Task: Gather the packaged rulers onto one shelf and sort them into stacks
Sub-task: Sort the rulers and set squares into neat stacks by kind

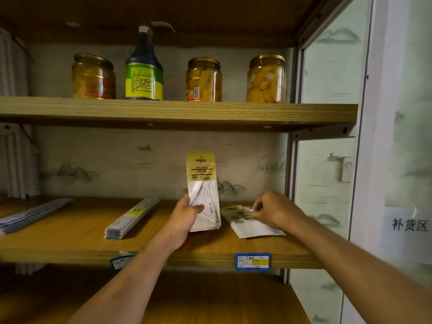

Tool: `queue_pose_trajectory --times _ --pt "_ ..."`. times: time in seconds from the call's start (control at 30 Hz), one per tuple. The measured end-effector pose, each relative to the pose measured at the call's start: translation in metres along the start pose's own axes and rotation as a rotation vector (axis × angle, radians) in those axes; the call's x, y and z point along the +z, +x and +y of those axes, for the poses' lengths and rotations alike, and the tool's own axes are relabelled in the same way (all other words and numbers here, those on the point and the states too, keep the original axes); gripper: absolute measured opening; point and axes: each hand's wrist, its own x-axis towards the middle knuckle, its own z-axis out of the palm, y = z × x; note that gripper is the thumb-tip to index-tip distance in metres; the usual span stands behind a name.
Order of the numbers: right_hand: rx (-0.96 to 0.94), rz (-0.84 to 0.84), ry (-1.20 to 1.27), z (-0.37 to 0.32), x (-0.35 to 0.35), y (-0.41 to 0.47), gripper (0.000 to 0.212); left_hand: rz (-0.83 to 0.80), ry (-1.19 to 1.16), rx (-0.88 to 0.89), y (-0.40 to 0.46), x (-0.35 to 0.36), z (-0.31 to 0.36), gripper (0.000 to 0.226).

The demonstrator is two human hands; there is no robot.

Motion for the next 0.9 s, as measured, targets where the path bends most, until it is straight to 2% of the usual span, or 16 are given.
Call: queue_pose_trajectory --times 0.1,0.2,0.27,0.33,0.4,0.47,0.53,0.67,0.83,0.9 --pt "-0.003 0.14 -0.063 0.005 -0.01 0.001 0.017 -0.013 0.001 0.0 -0.001 0.0 0.0 0.037" --pt "0.028 0.127 -0.047 0.011 -0.015 0.002 0.025 -0.011 -0.003 -0.004 0.0 0.0 -0.001 0.036" --pt "0.041 0.164 0.046 0.014 -0.019 0.004 0.034 -0.006 -0.013 -0.008 0.0 -0.001 -0.001 0.036" --pt "0.068 0.241 0.249 0.013 -0.025 0.003 0.039 0.003 -0.03 -0.009 0.0 -0.001 -0.001 0.035" --pt "0.105 0.264 0.56 0.006 -0.028 0.001 0.036 0.0 -0.034 -0.009 -0.001 -0.002 0.0 0.033" --pt "0.13 0.173 0.868 -0.009 -0.026 -0.003 0.029 -0.021 -0.027 -0.015 -0.002 -0.003 0.0 0.032" --pt "0.12 0.07 0.998 -0.024 -0.018 -0.006 0.023 -0.055 0.001 -0.004 -0.004 -0.002 0.001 0.03" --pt "0.094 0.059 1.018 -0.039 0.01 0.001 0.017 -0.112 0.026 0.048 -0.009 0.002 0.001 0.027" --pt "0.077 0.121 0.835 -0.05 0.034 0.011 0.025 -0.128 -0.007 0.066 -0.007 0.001 0.0 0.02" --pt "0.056 0.147 0.764 -0.053 0.036 0.012 0.027 -0.17 0.035 0.105 -0.006 -0.001 -0.001 0.025"
